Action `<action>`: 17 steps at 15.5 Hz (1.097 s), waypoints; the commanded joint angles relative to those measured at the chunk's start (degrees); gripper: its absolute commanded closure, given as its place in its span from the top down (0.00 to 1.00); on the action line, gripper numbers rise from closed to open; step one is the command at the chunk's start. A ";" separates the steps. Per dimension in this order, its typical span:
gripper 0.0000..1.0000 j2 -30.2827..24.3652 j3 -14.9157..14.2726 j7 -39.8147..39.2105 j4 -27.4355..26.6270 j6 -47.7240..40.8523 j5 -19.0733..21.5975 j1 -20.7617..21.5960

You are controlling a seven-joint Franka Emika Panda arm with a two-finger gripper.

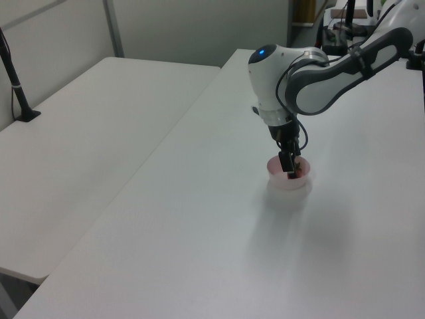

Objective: Pick up strawberry from bowl

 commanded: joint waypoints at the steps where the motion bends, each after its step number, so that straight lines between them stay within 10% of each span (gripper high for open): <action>1: 0.97 -0.28 -0.28 0.36 -2.43 2.56 -0.21 0.26; 4: 0.85 -0.28 -0.28 0.01 -4.98 3.88 -0.47 0.61; 9: 0.22 -0.46 -0.28 -3.33 -4.90 4.06 -0.39 0.26; 17: 0.19 -1.86 -0.45 -4.64 -3.67 3.18 0.14 -0.35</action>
